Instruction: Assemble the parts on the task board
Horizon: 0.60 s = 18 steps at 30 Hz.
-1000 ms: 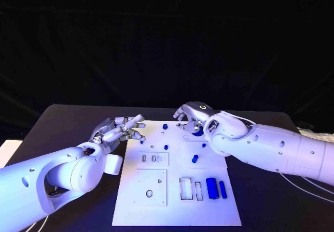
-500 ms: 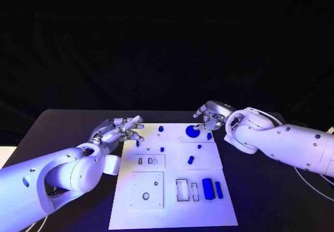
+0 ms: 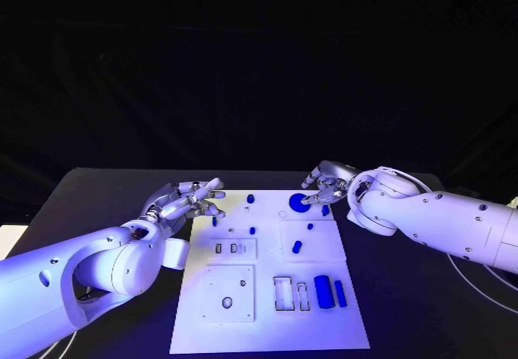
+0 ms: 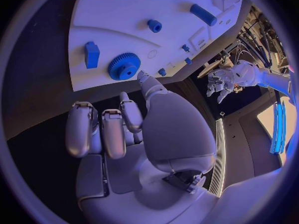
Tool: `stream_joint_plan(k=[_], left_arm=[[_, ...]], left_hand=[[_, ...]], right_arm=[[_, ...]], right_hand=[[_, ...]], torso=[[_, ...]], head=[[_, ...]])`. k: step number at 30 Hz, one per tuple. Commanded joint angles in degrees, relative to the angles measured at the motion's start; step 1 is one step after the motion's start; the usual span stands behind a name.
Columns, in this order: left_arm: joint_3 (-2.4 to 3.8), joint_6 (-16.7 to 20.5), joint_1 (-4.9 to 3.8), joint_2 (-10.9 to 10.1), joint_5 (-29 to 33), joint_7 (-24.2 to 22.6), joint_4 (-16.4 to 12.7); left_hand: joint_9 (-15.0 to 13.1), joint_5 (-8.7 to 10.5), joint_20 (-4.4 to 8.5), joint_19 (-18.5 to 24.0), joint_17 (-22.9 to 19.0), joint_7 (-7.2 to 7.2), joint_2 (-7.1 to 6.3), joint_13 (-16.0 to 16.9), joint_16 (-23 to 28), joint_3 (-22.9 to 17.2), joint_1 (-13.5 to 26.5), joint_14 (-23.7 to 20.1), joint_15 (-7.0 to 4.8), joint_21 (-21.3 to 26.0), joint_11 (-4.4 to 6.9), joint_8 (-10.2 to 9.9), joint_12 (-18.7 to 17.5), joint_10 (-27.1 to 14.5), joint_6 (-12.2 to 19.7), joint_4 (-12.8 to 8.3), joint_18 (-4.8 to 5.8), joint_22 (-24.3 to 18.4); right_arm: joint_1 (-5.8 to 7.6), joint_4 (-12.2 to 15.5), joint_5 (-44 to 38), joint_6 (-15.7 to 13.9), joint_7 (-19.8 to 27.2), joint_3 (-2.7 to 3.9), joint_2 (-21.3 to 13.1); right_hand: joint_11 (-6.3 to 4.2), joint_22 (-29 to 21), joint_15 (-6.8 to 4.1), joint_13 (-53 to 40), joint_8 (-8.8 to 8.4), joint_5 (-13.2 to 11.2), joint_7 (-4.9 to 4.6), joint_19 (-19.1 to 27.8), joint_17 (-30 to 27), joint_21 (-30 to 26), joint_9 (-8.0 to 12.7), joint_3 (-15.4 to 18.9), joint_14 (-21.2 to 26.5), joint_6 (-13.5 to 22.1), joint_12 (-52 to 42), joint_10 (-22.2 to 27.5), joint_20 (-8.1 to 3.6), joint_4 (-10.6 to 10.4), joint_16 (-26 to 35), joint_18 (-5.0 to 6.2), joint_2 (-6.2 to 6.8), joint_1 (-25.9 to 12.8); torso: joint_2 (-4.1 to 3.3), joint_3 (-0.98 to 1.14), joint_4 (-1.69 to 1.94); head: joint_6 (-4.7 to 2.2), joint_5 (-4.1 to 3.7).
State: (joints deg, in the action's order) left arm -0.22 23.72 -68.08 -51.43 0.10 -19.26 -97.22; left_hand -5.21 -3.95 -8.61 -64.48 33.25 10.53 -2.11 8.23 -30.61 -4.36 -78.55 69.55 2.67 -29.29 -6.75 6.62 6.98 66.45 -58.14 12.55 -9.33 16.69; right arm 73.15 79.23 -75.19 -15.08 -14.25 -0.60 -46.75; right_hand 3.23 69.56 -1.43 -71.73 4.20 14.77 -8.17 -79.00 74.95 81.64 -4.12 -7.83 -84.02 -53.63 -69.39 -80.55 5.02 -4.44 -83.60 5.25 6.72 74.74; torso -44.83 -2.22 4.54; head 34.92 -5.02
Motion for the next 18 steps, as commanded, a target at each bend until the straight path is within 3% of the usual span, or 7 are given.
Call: stream_joint_plan(k=[1, 5, 18], left_arm=[[0.03, -1.3, -0.06, 0.1, -0.2, -0.1, 0.0], [0.03, -1.3, -0.06, 0.1, -0.2, -0.1, 0.0], [0.02, -1.3, -0.05, 0.1, -0.2, -0.1, -0.1]], left_hand=[[-0.1, 0.26, 0.11, 0.5, 0.1, 0.26, 0.43, 0.1, 0.2, 0.3, 0.1, -0.2, 0.03, -0.1, -0.07, -0.2, -0.3, -0.4, 0.1, 0.0, -0.85, 0.1], [-0.1, 0.26, 0.11, 0.5, 0.1, 0.26, 0.43, 0.1, 0.2, 0.3, 0.1, -0.2, 0.03, -0.1, -0.07, -0.2, -0.3, -0.4, 0.1, 0.0, -0.85, 0.1], [-0.1, 0.26, 0.11, 0.5, 0.1, 0.26, 0.43, 0.1, 0.2, 0.3, 0.1, -0.2, 0.03, -0.1, -0.07, -0.2, -0.3, -0.4, 0.1, 0.0, -0.85, 0.1]], right_arm=[[-0.30, -0.6, -0.6, 2.4, -0.5, -0.01, 0.6], [-0.61, -1.2, -1.2, 3.0, -0.7, -0.01, 1.2], [-1.05, -2.8, -3.2, 3.7, -1.8, -0.03, 2.5]], right_hand=[[0.00, 0.4, 0.35, -0.5, 0.25, -0.1, -0.29, -0.5, 5.4, 0.4, -0.1, 0.3, -4.0, -0.1, -0.7, -0.5, 0.01, -0.1, -0.5, -1.10, -0.24, 0.5], [0.02, 1.1, 0.38, -1.5, 0.34, -0.3, -0.30, -0.8, 6.2, 0.7, -0.1, 0.4, -4.2, -0.3, -1.6, -0.8, 0.04, -0.1, -1.0, -1.23, -0.40, 0.6], [0.03, 1.6, 0.40, -2.7, 0.50, -0.8, -0.29, -1.0, 6.6, 1.0, -0.1, 0.4, -4.3, -0.5, -2.6, -1.1, 0.08, 0.0, -1.3, -1.31, -0.92, 1.1]], torso=[[-0.04, -0.02, -0.02], [0.00, -0.07, 0.07], [-0.08, -0.03, 0.02]], head=[[0.06, 0.13], [0.59, 0.11], [0.65, 0.21]])
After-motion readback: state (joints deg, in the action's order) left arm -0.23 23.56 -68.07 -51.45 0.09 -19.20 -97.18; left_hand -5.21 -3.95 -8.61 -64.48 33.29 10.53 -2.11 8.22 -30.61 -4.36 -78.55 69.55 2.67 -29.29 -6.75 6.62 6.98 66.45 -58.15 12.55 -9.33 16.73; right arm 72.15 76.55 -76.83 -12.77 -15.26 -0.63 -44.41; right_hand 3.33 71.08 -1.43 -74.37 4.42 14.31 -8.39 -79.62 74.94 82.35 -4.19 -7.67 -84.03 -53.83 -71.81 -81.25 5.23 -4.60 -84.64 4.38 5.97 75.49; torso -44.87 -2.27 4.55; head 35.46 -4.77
